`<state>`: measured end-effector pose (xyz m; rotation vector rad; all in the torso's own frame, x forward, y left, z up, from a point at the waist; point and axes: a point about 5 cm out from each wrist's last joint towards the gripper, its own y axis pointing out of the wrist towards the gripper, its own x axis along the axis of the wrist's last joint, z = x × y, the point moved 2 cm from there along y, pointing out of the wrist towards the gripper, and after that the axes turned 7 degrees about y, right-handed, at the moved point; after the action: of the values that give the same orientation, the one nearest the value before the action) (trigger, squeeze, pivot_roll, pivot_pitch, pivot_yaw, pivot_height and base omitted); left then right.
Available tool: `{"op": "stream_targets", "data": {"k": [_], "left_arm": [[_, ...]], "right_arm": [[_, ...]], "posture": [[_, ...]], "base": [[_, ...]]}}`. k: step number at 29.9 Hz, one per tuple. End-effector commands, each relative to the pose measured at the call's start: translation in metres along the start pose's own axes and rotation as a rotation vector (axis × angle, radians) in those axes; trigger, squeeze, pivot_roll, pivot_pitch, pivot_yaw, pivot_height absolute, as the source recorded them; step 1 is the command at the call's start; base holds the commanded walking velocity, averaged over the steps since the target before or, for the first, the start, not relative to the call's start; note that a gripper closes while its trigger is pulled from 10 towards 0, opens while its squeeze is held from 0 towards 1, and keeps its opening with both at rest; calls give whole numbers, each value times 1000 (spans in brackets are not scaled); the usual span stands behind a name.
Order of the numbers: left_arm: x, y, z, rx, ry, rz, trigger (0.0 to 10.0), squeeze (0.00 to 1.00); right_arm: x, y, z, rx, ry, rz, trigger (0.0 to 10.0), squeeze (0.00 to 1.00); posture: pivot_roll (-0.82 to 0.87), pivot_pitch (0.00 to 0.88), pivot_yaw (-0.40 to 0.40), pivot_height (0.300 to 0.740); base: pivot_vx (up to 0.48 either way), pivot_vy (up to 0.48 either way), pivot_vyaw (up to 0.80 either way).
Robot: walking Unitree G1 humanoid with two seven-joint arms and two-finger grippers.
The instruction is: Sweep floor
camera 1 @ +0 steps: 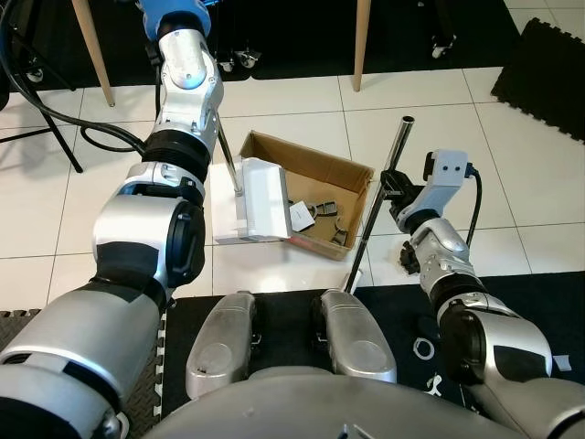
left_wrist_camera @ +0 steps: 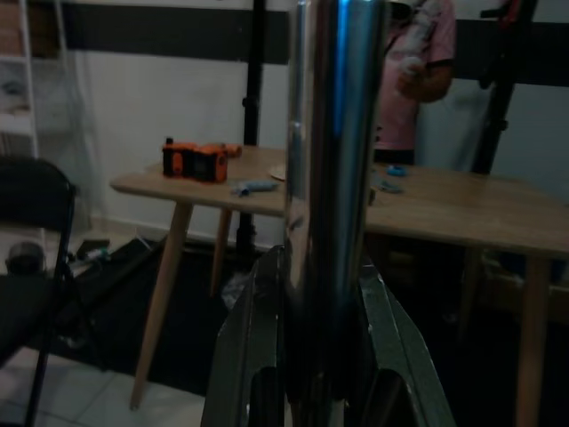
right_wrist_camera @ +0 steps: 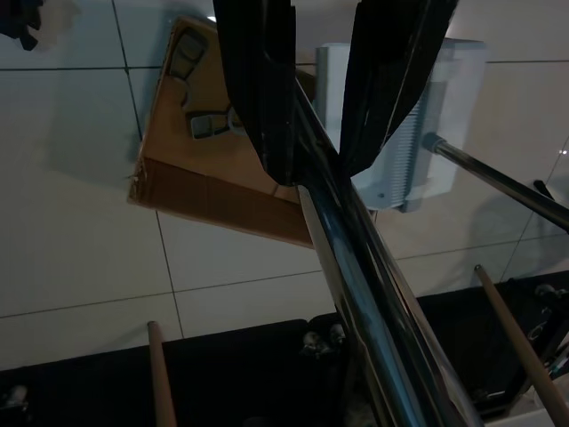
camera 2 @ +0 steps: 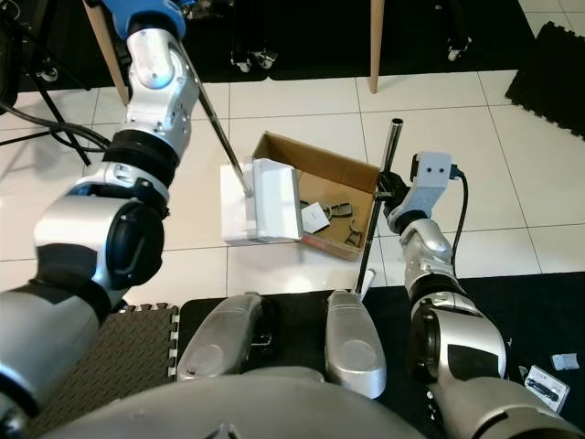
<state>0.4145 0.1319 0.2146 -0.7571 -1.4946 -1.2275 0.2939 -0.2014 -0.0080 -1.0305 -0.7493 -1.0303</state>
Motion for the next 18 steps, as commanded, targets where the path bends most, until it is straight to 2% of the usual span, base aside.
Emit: {"op": "stream_targets", "data": {"k": [1,2,3,4,6,8,9,11,14,18], "left_arm": [[18,3,-4,-10,-1,-93,10000,0],[16,4,-3,1,-48,-62,10000,0],[17,4,-2,3,-23,-77,10000,0],[26,3,-5,-16,90,-165,10000,0],[26,3,-5,-16,90,-165,10000,0],[39,-3,-18,-94,280,-329,10000,0],[39,-3,-18,-94,280,-329,10000,0],[46,-7,-28,-140,386,-420,10000,0],[48,-7,-29,-144,413,-440,10000,0],[45,-6,-29,-144,344,-387,10000,0]], "right_arm": [[-8,-3,-4,-22,25,33,10000,0],[-8,-3,-4,-23,25,33,10000,0],[-8,-3,-4,-23,25,34,10000,0],[-8,-3,-4,-23,25,34,10000,0],[-8,-3,-4,-23,25,34,10000,0],[-8,-3,-4,-23,25,35,10000,0],[-8,-3,-4,-23,25,35,10000,0],[-8,-4,-5,-24,26,36,10000,0],[-9,-4,-5,-24,27,36,10000,0],[-9,-4,-5,-27,30,37,10000,0]], "posture": [[-61,5,8,740],[-61,5,8,740],[-61,5,8,740],[-61,6,6,740],[-61,6,6,740],[-60,7,7,740],[-60,7,7,740],[-60,10,6,740],[-60,10,6,740],[-62,16,7,740]], "base": [[0,0,0],[0,0,0],[0,0,0],[0,0,0],[0,0,0],[0,0,0],[0,0,0],[0,0,0],[0,0,0],[0,0,0]]}}
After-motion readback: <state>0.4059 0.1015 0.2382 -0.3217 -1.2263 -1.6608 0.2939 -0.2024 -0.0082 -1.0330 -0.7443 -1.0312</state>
